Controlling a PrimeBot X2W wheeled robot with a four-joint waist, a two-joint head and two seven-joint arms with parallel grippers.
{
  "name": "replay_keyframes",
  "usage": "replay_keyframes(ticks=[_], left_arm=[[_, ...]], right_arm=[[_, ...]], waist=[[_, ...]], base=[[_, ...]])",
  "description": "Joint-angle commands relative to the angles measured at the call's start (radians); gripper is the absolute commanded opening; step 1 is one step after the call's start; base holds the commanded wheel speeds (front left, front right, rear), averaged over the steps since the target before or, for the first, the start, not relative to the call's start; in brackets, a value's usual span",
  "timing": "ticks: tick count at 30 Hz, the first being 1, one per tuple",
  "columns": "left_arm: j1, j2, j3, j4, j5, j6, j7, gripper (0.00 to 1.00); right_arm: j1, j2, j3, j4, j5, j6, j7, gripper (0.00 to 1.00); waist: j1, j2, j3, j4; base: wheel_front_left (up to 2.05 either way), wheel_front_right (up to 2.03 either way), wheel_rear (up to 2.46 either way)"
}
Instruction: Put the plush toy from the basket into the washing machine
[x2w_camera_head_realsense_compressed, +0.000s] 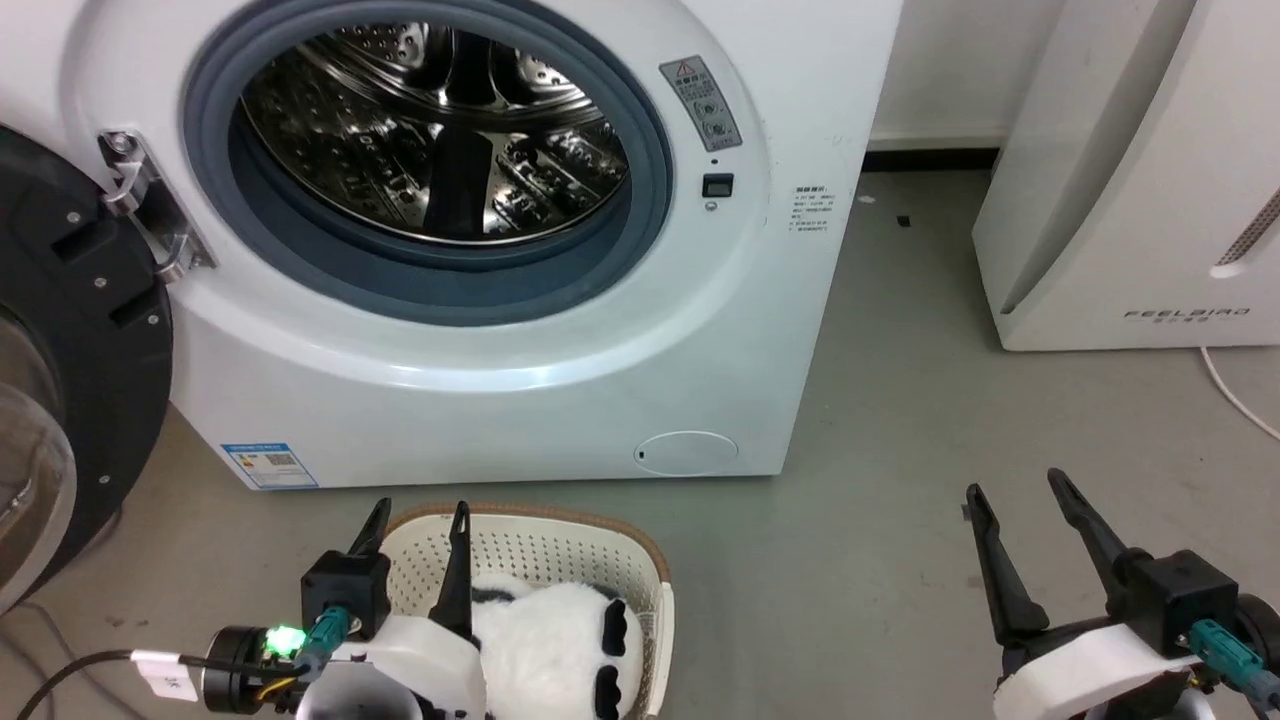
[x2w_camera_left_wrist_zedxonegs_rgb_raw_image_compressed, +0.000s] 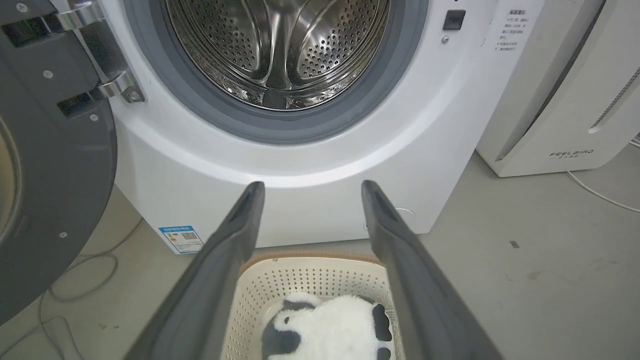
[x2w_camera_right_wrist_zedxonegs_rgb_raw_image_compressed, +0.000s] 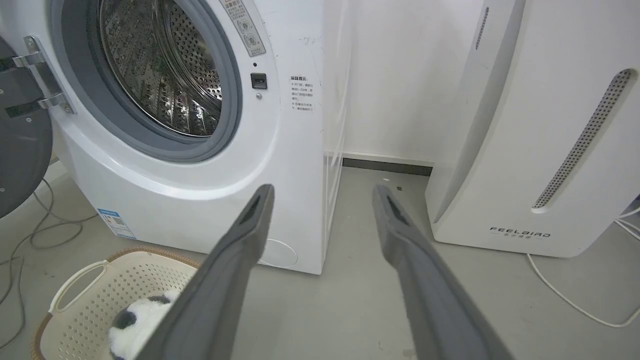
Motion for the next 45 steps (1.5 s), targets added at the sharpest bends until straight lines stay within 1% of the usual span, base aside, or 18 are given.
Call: replay_keyframes(ticks=[1, 12, 28, 44, 45], left_arm=[[-0.025, 0.001, -0.003, 0.020, -0.007, 0.002, -0.011, 1.00], [-0.115, 0.012, -0.021, 0.150, -0.025, -0.014, -0.024, 1.00], [-0.276, 0.040, -0.057, 0.384, -0.052, -0.047, -0.021, 1.00], [-0.453, 0.097, -0.099, 0.624, -0.079, -0.072, 0.023, 1.00], [-0.486, 0.111, -0.107, 0.658, -0.084, -0.074, 0.019, 1.00]], right_arm=[[-0.014, 0.000, -0.003, -0.009, 0.007, 0.000, -0.010, 1.00], [-0.034, 0.000, -0.011, -0.030, 0.024, 0.000, -0.033, 1.00], [-0.075, 0.000, -0.034, -0.064, 0.054, 0.000, -0.066, 1.00], [-0.116, 0.000, -0.018, -0.095, 0.074, -0.001, -0.100, 1.00], [-0.123, 0.000, -0.015, -0.103, 0.081, -0.001, -0.106, 1.00]], waist=[[0.0000, 0.0000, 0.014, -0.004], [0.0000, 0.0000, 0.101, -0.018], [0.0000, 0.0000, 0.252, -0.048], [0.0000, 0.0000, 0.440, -0.089], [0.0000, 0.0000, 0.479, -0.099]], base=[[0.00, 0.00, 0.00], [0.00, 0.00, 0.00], [0.00, 0.00, 0.00], [0.00, 0.00, 0.00], [0.00, 0.00, 0.00]])
